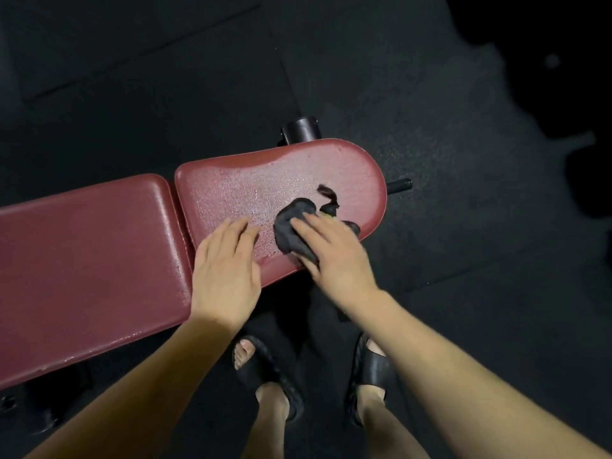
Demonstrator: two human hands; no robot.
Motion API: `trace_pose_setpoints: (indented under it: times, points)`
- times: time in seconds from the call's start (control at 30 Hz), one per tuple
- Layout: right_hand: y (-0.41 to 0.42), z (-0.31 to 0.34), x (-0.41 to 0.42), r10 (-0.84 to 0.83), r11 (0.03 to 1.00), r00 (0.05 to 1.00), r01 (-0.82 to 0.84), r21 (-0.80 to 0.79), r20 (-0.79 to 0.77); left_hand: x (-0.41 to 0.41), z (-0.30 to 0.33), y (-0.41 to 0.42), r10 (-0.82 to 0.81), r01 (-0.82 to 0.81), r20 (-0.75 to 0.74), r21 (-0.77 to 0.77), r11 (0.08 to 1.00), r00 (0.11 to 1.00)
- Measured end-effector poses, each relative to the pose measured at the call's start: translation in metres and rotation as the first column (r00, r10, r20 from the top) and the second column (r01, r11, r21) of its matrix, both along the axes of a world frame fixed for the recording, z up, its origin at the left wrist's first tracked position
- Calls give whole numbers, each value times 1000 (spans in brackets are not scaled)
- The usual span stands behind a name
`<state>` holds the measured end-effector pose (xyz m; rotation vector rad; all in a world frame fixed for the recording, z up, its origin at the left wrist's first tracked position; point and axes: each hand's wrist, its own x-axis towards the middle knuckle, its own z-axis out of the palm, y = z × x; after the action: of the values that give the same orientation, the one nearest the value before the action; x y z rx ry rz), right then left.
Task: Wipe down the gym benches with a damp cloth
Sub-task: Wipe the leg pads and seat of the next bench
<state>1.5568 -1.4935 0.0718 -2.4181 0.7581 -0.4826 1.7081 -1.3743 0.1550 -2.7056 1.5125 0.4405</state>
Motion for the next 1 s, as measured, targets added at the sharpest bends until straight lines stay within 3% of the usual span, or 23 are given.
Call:
trace_pose_setpoints:
  times: [0.07,0.17,0.27,0.4,0.47,0.53,0.63,0.73,0.83,0.9,1.0]
  points:
    - [-23,1,-4,-32,995,998,27,-100,-49,3,0,1,10,-10,-1,9,1000,1000]
    - [-52,-5,5,-241,966,967,232,-114,-77,5,-2,-2,-2,2,-3,20,1000,1000]
    - [-66,-7,28,-370,924,919,379,49,-138,7,-2,-6,-2,2,-1,9,1000,1000]
    - [-45,0,71,-602,786,797,602,142,-48,15,-1,-8,20,-20,-2,-17,1000,1000]
    - [-22,6,89,-517,846,856,510,154,6,19,0,-6,31,-31,6,-12,999,1000]
    - [-11,4,94,-282,955,954,269,126,99,23,1,-2,30,-30,16,-6,1000,999]
    - [-48,-5,83,-98,994,990,93,49,103,29,-1,1,27,-27,19,-10,1000,999]
    - [-114,-12,51,-294,956,956,293,30,10,31,-4,-2,19,-18,20,-13,1000,1000]
    - [-136,-10,29,-561,817,826,563,122,-55,35,-5,-6,21,-21,10,-26,999,1000]
    - [-115,-6,48,-574,809,816,578,104,-74,41,-5,-3,30,-29,14,-27,999,999]
    - [-65,0,114,-466,879,885,462,113,6,51,-1,11,65,-64,26,-27,998,998]
